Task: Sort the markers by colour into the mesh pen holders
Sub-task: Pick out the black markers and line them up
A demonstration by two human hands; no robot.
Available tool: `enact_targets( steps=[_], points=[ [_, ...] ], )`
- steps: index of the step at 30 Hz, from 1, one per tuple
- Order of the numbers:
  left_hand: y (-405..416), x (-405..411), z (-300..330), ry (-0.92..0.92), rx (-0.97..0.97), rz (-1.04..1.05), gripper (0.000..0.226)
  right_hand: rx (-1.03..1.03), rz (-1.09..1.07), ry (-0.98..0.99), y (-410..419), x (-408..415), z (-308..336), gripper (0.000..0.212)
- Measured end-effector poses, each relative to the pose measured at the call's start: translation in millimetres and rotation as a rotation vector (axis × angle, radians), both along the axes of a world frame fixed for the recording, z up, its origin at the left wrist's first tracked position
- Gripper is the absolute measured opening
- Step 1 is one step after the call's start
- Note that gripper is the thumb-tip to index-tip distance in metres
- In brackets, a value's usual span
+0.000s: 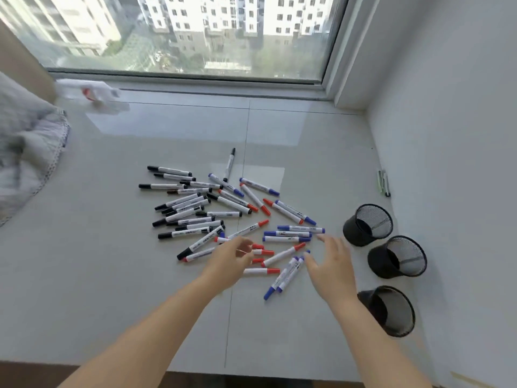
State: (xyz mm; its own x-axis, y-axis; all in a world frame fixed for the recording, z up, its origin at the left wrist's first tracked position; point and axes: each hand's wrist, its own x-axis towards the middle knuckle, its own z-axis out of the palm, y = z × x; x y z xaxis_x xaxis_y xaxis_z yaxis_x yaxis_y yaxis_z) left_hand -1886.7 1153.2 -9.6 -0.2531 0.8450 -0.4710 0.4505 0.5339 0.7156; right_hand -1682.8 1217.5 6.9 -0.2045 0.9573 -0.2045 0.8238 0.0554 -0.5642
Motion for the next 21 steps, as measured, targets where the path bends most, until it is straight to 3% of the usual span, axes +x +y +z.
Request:
enact_targets(
  steps=[9, 14, 21],
  points=[
    [-73.4, -160.1, -27.3, 0.040, -0.109, 0.087, 0.022, -0.164, 0.104, -0.037, -62.9, -143.6, -30.8, 0.030],
    [-67.6, -211.3, -50.7, 0.050, -0.137, 0.161, 0.023, 0.003, 0.319, -0.169, -45.4, -198.9, -52.5, 0.031],
    [-18.5, -248.6, -72.0, 0.243, -0.007, 0.125, 0.027, 0.164, 0.671, -0.354, -9.5, -262.8, -93.7, 0.043]
  ],
)
